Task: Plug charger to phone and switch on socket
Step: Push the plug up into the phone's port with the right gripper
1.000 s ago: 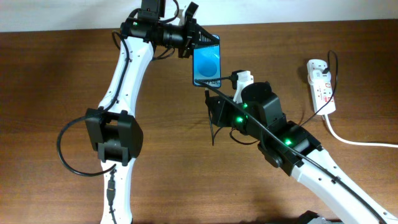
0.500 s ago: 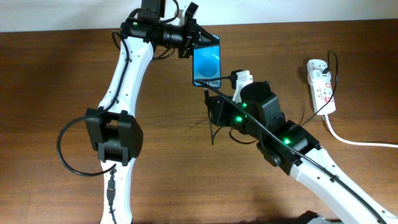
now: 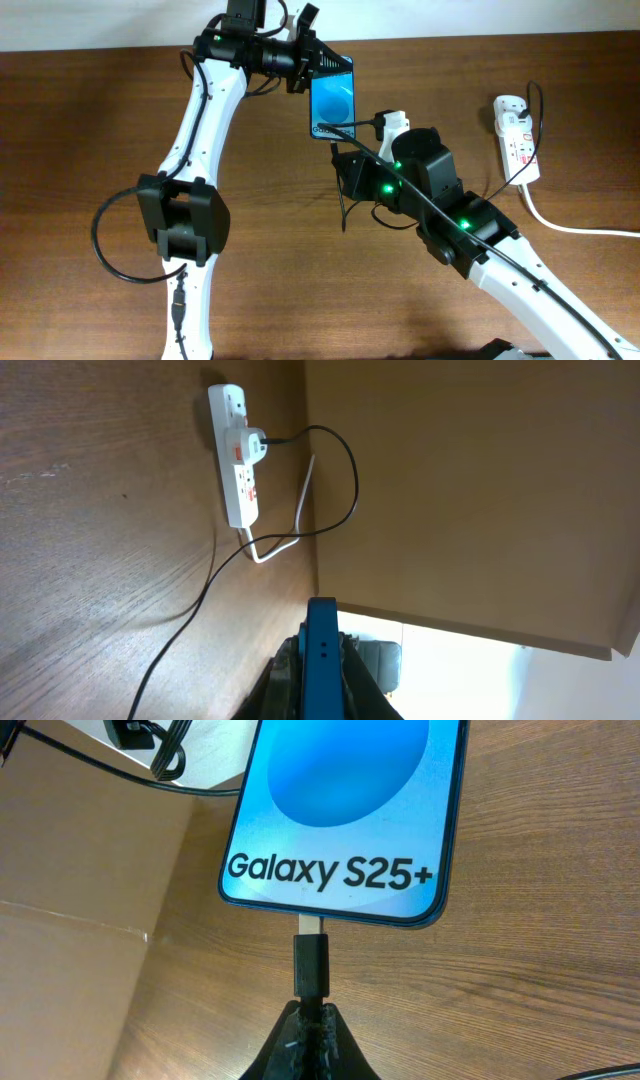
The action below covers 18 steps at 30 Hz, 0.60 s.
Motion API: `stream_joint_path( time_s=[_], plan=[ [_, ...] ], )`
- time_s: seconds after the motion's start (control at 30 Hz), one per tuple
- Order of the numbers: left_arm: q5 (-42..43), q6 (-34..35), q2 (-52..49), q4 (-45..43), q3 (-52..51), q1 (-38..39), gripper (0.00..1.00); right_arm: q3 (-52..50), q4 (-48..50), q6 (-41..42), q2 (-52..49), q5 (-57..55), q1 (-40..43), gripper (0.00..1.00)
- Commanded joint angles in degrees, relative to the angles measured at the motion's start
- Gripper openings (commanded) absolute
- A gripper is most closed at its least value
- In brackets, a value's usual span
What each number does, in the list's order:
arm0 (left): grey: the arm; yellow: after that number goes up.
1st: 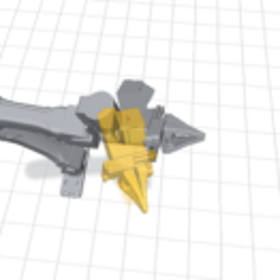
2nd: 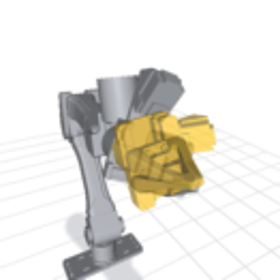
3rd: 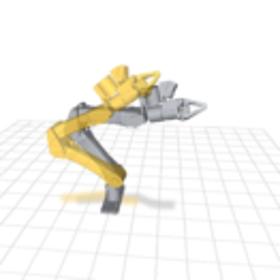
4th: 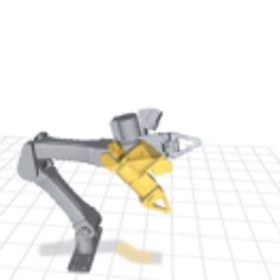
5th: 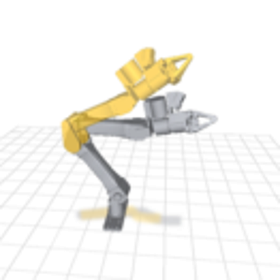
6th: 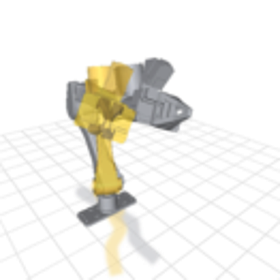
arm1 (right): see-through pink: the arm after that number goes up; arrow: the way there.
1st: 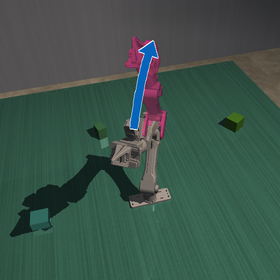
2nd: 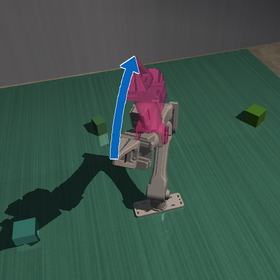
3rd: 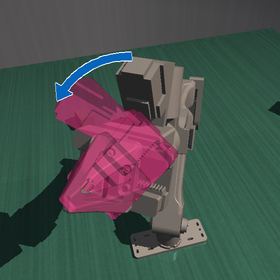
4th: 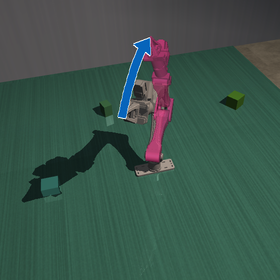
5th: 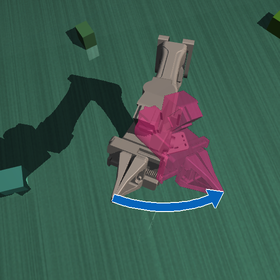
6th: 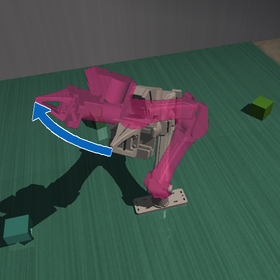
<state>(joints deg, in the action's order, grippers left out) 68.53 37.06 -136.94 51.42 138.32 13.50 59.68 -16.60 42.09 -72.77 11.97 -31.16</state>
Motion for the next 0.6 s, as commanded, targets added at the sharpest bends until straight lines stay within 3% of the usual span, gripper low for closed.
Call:
stream_joint_path(
  time_s=[0.0, 0.57],
  plan=[
    [2.40, -0.66, 2.80, 0.17, 0.59, 0.24, 0.00, 1.42, 1.16, 0.92, -0.26, -0.76, 0.81, 0.04],
    [2.40, -0.66, 2.80, 0.79, 0.59, 1.16, 0.00, 1.42, 3.37, 1.11, -0.55, -0.83, 0.81, 0.04]
  ],
)
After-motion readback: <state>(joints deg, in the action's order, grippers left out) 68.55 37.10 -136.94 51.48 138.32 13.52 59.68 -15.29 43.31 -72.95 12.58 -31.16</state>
